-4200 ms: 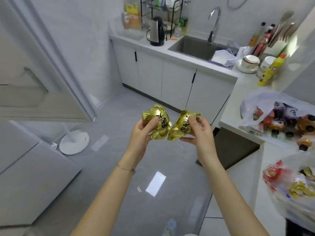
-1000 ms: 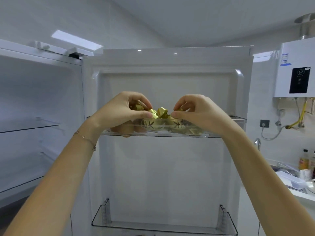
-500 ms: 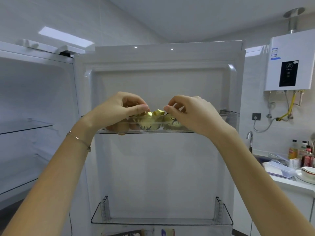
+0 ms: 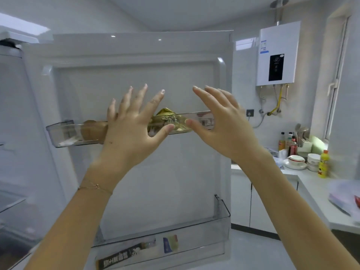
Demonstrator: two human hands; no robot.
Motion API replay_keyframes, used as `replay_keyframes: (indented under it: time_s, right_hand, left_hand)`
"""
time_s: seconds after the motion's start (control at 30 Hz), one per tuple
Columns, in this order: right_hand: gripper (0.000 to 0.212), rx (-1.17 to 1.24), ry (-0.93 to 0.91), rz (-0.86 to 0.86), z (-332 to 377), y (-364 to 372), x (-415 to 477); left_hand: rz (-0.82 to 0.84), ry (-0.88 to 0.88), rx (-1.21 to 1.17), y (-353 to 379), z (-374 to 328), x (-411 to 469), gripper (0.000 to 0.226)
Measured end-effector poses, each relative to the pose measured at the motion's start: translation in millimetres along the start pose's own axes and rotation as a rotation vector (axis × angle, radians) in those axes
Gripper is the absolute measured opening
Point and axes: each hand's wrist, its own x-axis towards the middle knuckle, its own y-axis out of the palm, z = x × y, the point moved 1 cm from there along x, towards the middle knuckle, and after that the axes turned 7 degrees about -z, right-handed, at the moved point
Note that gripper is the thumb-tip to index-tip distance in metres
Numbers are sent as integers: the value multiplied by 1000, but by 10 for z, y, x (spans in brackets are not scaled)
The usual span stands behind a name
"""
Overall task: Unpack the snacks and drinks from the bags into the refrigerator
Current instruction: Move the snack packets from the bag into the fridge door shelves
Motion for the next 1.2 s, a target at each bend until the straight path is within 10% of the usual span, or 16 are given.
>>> replay_keyframes:
  time_s: [0.37, 1.2]
  right_hand:
    - [74, -269, 221, 112, -1074, -1002, -565]
    - [76, -757, 731, 309, -4130, -3211, -2210]
  left_hand:
    - [-171, 249, -104, 553, -1472, 89, 71]
    - [333, 467, -694, 3022, -5575, 84, 81]
